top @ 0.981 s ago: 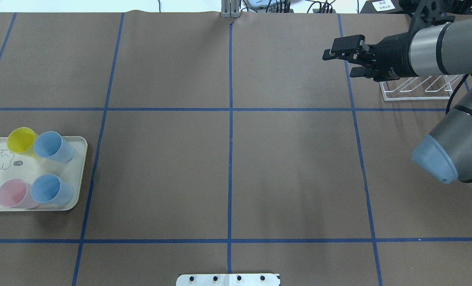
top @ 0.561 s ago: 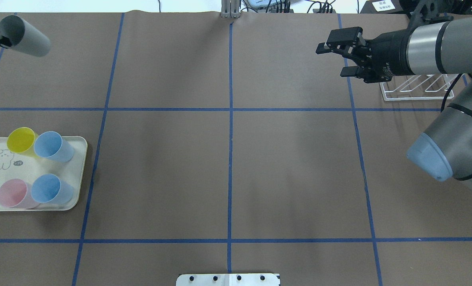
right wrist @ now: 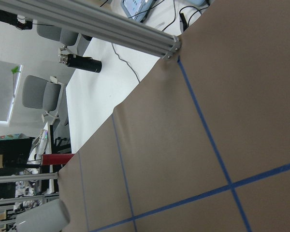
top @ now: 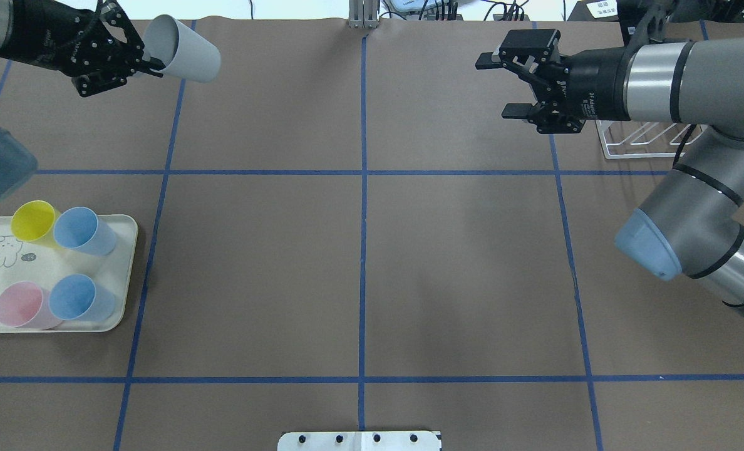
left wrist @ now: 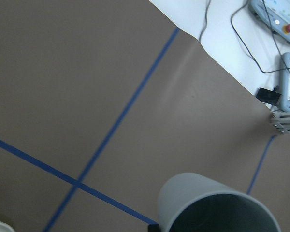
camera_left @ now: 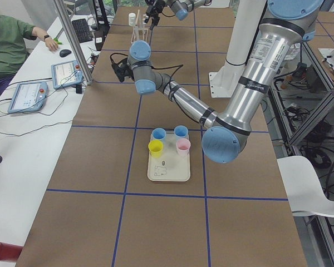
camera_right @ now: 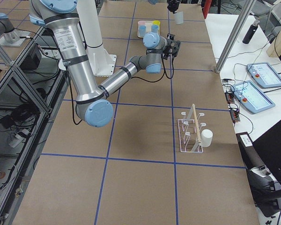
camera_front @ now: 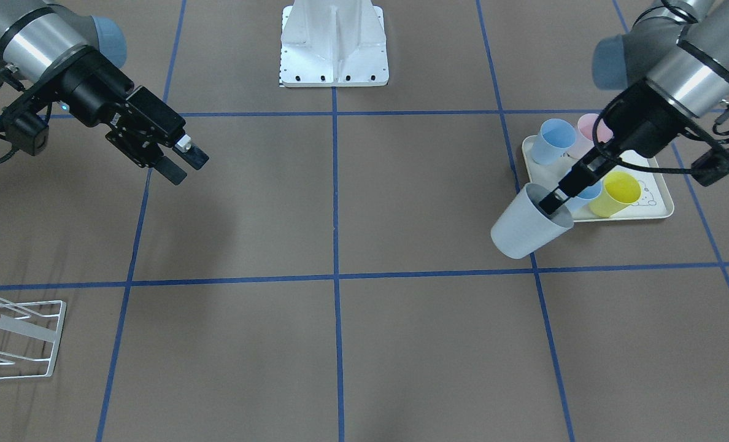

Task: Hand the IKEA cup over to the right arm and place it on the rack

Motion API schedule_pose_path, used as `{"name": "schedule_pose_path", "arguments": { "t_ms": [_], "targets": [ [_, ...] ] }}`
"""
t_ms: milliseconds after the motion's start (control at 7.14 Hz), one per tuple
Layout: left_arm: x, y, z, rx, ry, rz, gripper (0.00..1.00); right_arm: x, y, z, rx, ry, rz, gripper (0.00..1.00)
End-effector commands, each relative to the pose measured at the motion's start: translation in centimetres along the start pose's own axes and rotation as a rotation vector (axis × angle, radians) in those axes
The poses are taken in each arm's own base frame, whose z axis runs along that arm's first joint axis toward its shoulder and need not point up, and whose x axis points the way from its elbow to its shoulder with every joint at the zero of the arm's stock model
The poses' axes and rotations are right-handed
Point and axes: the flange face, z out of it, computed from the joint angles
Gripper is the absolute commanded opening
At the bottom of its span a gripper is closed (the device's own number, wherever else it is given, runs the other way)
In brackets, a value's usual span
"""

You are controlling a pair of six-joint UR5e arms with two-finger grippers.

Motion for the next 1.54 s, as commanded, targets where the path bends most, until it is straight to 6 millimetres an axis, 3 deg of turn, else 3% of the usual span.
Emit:
{"name": "schedule_pose_path", "arguments": {
  "t_ms": [0,280,420,701,981,1261,1401],
  "targets": [
    [0.3,2.8,0.9,-0.031,0.170,-0.095,0.00,-3.3,6.4,4.1,-0.045,-0.097,0.080,1.00],
    [-0.8,7.0,4.0,-0.056,0.403,-0.258,0.00,-4.7,12.6,7.3,-0.032,-0.169,0.120,1.00],
    [-1.4,8.2,4.1,-0.087,0.521,-0.369,0.00,-4.8,13.1,7.6,-0.020,-0.179,0.157,1.00],
    [-2.3,7.9,5.3,-0.096,0.633,-0.537,0.00,-5.1,12.8,7.3,-0.002,-0.197,0.193,1.00],
    [-3.6,12.7,8.5,-0.120,0.693,-0.598,0.00,-5.9,12.8,7.4,0.015,-0.217,0.211,1.00],
    [-3.7,16.1,10.0,-0.174,0.666,-0.603,0.00,-5.9,12.5,7.7,0.034,-0.219,0.213,1.00],
    [-3.6,16.7,10.2,-0.185,0.663,-0.603,0.00,-5.2,12.2,8.6,0.046,-0.201,0.215,1.00]
  ]
}}
